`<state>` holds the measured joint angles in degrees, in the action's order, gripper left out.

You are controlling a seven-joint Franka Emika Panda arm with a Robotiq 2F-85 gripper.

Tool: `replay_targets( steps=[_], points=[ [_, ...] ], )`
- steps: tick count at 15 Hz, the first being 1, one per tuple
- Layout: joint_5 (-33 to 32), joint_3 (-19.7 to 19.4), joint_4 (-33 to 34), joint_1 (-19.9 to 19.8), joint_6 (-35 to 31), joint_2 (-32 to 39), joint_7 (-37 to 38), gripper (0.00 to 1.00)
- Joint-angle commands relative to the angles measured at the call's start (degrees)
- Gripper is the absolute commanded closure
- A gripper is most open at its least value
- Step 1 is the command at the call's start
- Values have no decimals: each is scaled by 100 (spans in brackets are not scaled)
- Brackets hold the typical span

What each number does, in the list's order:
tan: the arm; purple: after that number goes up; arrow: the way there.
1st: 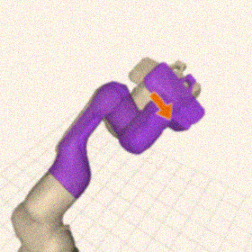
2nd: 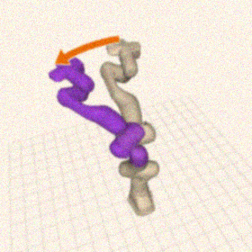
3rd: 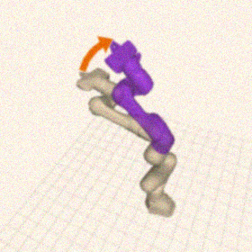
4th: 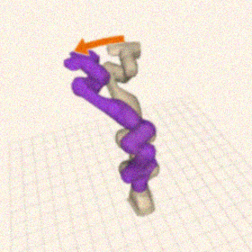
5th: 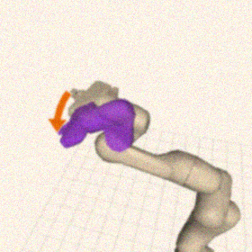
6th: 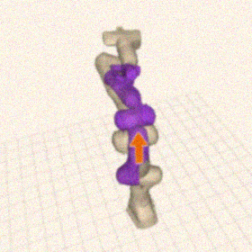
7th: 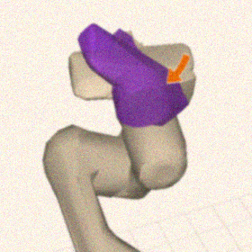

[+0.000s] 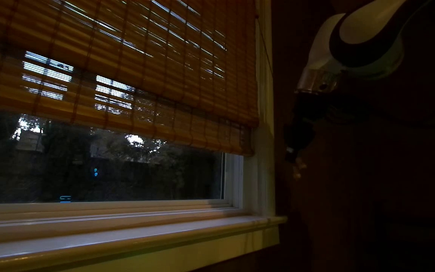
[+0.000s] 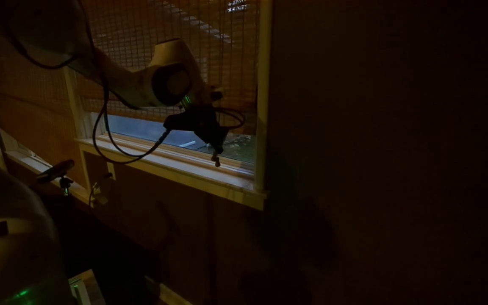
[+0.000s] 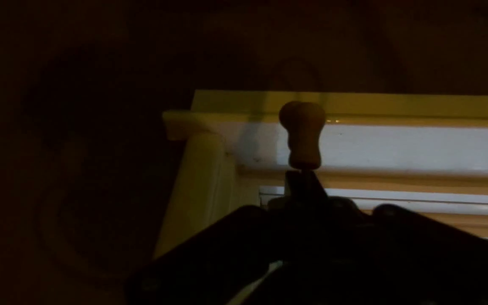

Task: Open the window

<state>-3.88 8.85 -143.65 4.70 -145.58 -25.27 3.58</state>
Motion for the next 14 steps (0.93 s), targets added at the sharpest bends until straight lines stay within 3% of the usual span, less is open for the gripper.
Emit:
replay_targets(
  steps=[1, 14],
  points=[
    [-87, 22, -773, -28, 102, 58, 98, 99],
    [-833, 95, -1444, -487, -9, 318, 267, 99]
  ],
)
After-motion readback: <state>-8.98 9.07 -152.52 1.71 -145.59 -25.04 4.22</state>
